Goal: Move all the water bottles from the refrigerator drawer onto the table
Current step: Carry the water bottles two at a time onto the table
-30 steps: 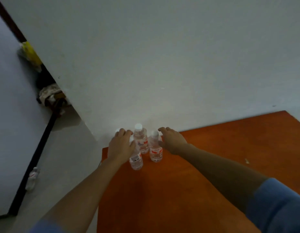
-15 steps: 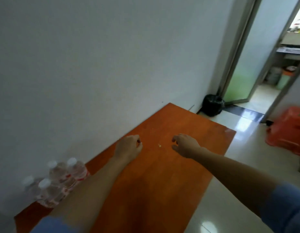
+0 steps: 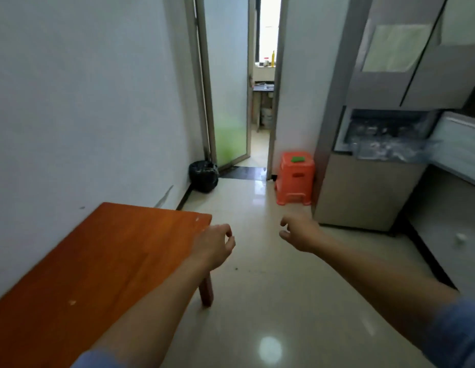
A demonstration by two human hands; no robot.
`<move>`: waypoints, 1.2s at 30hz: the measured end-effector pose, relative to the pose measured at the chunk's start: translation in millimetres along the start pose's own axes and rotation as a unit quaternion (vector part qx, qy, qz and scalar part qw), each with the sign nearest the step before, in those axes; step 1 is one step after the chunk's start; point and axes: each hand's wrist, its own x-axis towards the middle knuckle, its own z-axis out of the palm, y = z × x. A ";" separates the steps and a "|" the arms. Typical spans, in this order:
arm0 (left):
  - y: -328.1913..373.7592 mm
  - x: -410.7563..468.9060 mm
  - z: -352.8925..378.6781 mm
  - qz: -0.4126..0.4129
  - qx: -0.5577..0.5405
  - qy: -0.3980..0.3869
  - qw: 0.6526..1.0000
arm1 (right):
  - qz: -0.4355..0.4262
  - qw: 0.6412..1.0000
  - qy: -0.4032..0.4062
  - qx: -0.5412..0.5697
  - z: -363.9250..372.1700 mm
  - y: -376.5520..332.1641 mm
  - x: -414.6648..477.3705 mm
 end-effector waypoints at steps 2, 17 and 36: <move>39.3 24.7 22.6 0.032 0.007 -0.022 0.999 | 0.032 0.999 0.001 0.005 -9.2 48.9 3.1; 210.5 325.1 148.0 0.194 -0.037 -0.072 0.978 | 0.204 0.977 0.048 0.028 -65.8 297.0 153.6; 412.5 642.2 290.5 0.327 -0.026 -0.130 0.936 | 0.324 0.939 0.088 0.078 -139.6 583.7 345.4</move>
